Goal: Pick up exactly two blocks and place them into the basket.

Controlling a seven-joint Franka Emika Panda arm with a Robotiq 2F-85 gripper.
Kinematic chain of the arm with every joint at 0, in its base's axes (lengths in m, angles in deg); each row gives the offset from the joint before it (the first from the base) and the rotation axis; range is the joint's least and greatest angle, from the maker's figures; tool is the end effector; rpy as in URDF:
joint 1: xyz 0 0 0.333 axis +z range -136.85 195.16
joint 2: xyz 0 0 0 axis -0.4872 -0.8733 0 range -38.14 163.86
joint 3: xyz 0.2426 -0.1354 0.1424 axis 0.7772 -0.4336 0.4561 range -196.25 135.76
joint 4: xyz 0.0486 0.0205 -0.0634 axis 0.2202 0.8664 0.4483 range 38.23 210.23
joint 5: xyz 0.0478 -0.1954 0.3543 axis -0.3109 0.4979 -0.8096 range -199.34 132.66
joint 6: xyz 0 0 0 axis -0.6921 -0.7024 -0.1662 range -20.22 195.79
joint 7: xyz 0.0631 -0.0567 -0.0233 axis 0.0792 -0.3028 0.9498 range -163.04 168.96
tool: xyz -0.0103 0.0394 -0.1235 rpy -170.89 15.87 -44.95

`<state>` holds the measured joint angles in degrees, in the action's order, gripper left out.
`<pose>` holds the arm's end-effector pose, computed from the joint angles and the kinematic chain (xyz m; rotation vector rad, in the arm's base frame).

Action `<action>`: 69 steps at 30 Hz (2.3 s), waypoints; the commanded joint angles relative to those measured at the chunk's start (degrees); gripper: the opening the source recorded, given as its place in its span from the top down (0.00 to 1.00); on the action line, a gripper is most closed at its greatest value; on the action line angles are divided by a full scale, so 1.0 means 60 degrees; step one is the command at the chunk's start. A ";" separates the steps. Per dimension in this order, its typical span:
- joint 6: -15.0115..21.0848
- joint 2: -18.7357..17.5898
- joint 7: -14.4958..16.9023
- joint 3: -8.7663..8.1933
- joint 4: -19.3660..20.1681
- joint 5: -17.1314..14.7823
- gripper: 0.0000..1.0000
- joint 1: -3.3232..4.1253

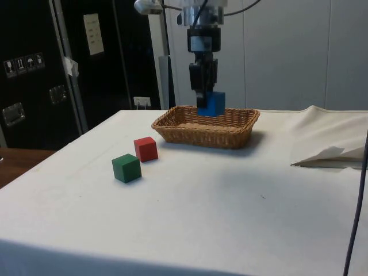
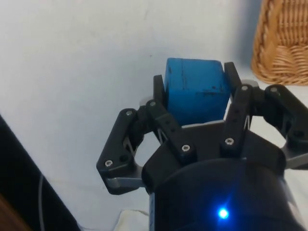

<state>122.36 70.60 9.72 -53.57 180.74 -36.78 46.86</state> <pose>0.4566 -0.0397 0.2773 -3.0535 0.0368 -0.0706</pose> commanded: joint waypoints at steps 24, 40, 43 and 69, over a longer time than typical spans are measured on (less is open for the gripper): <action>0.1518 -0.1165 0.2005 -0.1499 -0.0010 -0.0010 0.88 -0.0057; 0.2406 -0.1690 0.3123 -0.2015 0.0239 -0.0181 0.88 -0.0038; 0.2578 -0.1757 0.3228 -0.2005 0.0334 -0.0239 0.88 -0.0038; 0.3132 -0.2502 0.3380 -0.2034 0.0267 -0.0220 0.88 -0.0057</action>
<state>141.27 55.30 29.60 -65.88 182.28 -37.69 46.63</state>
